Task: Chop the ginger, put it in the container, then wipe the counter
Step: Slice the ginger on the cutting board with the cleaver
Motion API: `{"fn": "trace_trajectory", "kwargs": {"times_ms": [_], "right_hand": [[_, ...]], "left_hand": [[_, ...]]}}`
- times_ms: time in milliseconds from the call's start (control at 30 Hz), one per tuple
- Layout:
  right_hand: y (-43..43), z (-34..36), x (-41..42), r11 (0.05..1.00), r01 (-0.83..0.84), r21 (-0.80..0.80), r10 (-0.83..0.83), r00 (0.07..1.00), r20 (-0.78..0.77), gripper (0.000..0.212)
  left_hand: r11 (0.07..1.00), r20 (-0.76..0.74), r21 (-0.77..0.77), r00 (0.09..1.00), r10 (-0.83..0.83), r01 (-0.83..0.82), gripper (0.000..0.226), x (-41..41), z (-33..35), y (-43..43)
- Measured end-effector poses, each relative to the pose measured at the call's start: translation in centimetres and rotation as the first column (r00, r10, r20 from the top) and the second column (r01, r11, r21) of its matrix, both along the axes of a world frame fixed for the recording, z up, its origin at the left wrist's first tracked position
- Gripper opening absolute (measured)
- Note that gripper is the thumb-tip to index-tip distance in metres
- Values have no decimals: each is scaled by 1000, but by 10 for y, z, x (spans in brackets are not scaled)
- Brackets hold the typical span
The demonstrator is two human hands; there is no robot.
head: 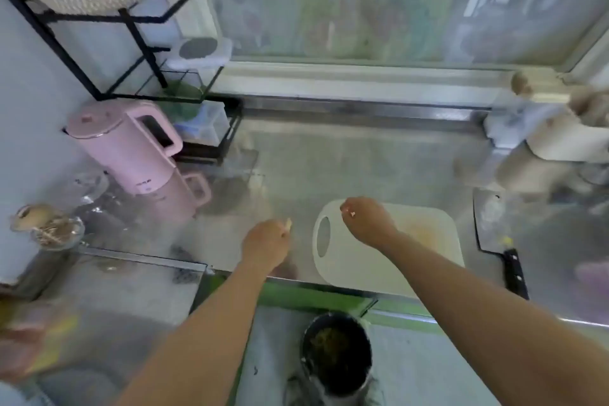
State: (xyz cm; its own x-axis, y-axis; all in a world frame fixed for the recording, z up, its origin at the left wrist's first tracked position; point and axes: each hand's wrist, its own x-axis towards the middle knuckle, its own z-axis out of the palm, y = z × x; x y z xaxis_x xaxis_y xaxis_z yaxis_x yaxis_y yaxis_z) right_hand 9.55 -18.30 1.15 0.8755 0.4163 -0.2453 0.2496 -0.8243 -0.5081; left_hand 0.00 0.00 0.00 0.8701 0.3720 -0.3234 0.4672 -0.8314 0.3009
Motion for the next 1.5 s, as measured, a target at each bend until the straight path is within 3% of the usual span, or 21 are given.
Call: {"fn": "trace_trajectory", "kwargs": {"times_ms": [67, 167, 267, 433, 533, 633, 700, 833, 900, 1000, 1067, 1167, 1333, 1500], "right_hand": [[-21, -21, -5, 994, 7, -111, -10, 1000, -26, 37], [-53, -53, -19, 964, 0, -264, -27, 995, -100, 51], [-70, -75, -28, 948, -13, -318, -21, 994, -103, 58], [-77, -89, -39, 943, -28, -331, 9, 998, -58, 63], [-82, -88, -36, 952, -16, -305, -5, 998, -67, 59], [-86, -88, -34, 977, 2, -212, -25, 994, -105, 53], [-92, -87, -30, 996, 68, -60, -77, 984, -161, 49], [-123, -77, -22, 915, 310, 257, -260, 942, -212, 43], [-149, -75, -17, 887, 397, 234, -376, 917, -130, 41], [-189, -80, -8, 854, 518, 37, -520, 853, 50, 47], [-211, -82, -3, 776, 621, -112, -614, 784, 90, 56], [-235, -83, 1, 710, 662, -240, -683, 730, -8, 69], [-258, -85, 4, 722, 674, -157, -684, 729, -13, 50], [-259, -78, 10, 707, 701, -92, -703, 685, -190, 49]], "left_hand": [[1000, -27, 7, 999, -17, 17, 34, 5, -31, -1], [1000, -53, -10, 999, 11, -12, 56, 2, -62, -8], [999, 6, 20, 999, 45, -45, 61, 3, -77, -14], [994, 130, 61, 988, 87, -96, 31, 10, -81, -17], [984, 222, -104, 961, 163, -143, 25, 20, -70, -39], [978, 317, -207, 947, 47, 20, 30, 33, -58, -84], [963, 334, -229, 941, -59, 142, 32, 40, -57, -117], [936, 289, -138, 917, -275, 324, 39, 45, -69, -160], [918, 259, -79, 897, -358, 389, 43, 46, -75, -170], [899, 218, -9, 878, -426, 438, 42, 46, -79, -178], [907, 208, -24, 889, -408, 421, 40, 46, -81, -181], [928, 200, -45, 914, -353, 369, 36, 46, -81, -183], [959, 171, -111, 956, -239, 260, 32, 44, -77, -188], [972, 114, -201, 989, -97, 119, 22, 46, -80, -190]]}}
